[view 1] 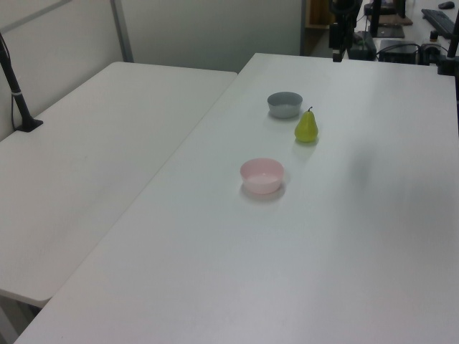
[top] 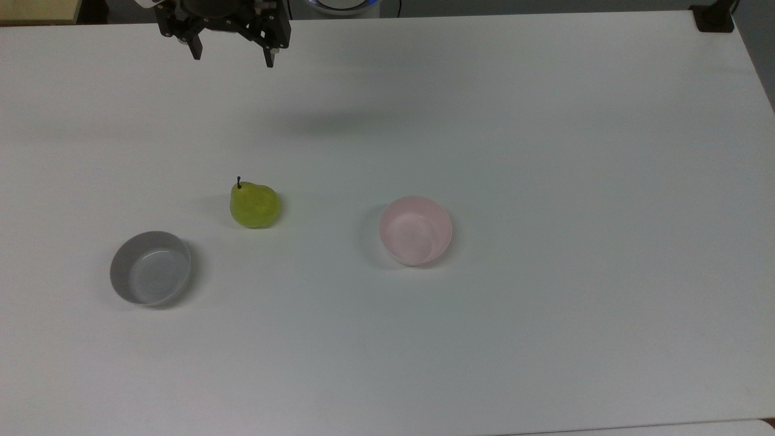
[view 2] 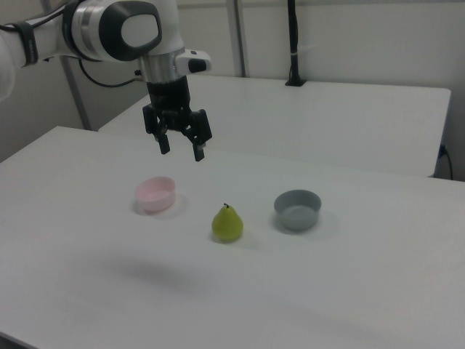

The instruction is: Place the pear in the bowl

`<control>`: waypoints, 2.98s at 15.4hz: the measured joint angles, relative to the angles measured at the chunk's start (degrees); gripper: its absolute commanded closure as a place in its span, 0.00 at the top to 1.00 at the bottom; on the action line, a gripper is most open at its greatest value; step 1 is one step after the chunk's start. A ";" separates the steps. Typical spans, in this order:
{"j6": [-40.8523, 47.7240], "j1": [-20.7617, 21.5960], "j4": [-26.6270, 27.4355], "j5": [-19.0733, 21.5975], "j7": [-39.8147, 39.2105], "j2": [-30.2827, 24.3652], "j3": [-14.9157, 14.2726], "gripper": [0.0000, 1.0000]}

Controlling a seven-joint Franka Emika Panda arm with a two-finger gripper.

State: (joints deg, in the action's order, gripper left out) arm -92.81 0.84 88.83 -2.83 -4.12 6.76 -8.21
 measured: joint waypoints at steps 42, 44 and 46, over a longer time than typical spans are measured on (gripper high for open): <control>-18.95 1.53 -2.68 1.61 -5.89 26.19 -2.42 0.76; -18.98 1.53 -2.66 0.96 -5.91 26.33 -2.43 0.55; -18.98 1.53 -2.72 0.72 -6.01 26.27 -2.44 0.41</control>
State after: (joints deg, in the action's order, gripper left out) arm -111.79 2.37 86.10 -2.11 -10.14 33.03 -10.65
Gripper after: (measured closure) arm 0.141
